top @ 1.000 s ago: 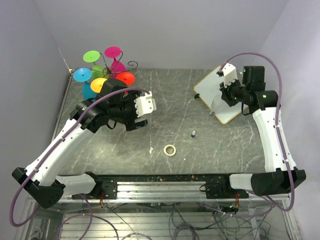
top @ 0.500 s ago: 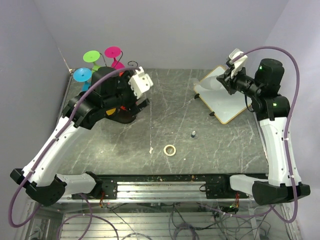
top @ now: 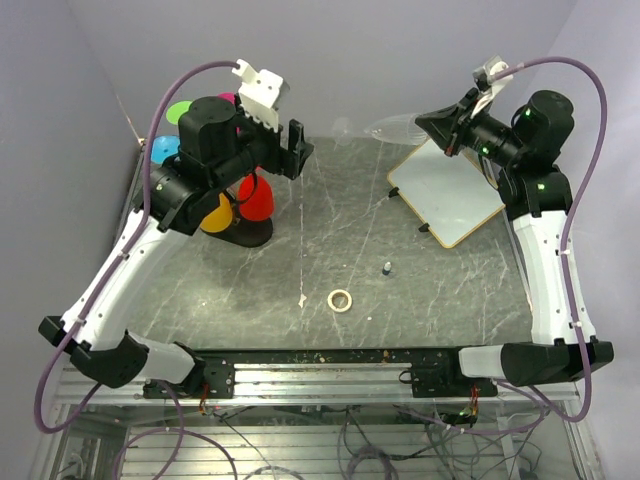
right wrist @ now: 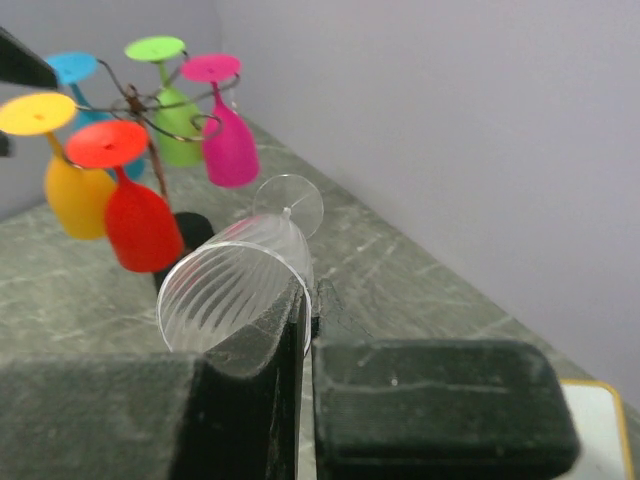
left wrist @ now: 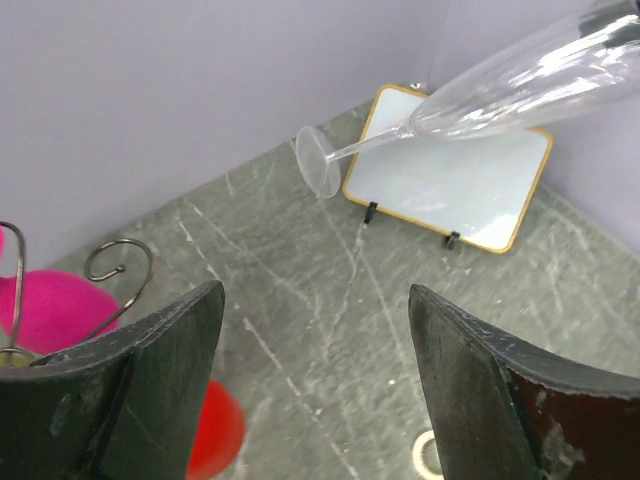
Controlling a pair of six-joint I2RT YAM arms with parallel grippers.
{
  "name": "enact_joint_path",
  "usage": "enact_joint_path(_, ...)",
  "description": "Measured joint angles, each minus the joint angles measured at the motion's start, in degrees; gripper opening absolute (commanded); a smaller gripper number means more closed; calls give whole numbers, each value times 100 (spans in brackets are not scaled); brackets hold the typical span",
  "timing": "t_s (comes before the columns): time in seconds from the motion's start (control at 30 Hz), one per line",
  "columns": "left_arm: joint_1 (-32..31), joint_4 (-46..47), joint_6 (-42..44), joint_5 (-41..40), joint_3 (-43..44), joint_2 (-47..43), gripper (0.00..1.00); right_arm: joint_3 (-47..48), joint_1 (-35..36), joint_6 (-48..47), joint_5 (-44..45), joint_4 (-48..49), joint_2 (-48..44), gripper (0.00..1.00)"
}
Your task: Place the wine glass upside down on the wine glass rack
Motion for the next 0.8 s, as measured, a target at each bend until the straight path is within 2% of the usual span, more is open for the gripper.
enact_joint_path(0.17,343,149,-1027,223,35,273,74,85,0,732,-452,391,63,0)
enact_joint_path(0.37,942,450,-2037,809,-114,437,72,83,0,1290,-960,702,61,0)
enact_joint_path(0.53,955,684,-2426,1211,-278,442,67,83,0,1519,-1226,791,59,0)
enact_joint_path(0.8,1097,866,-2802,1821,-533,542,55,68,0,1810,-1467,1025,57,0)
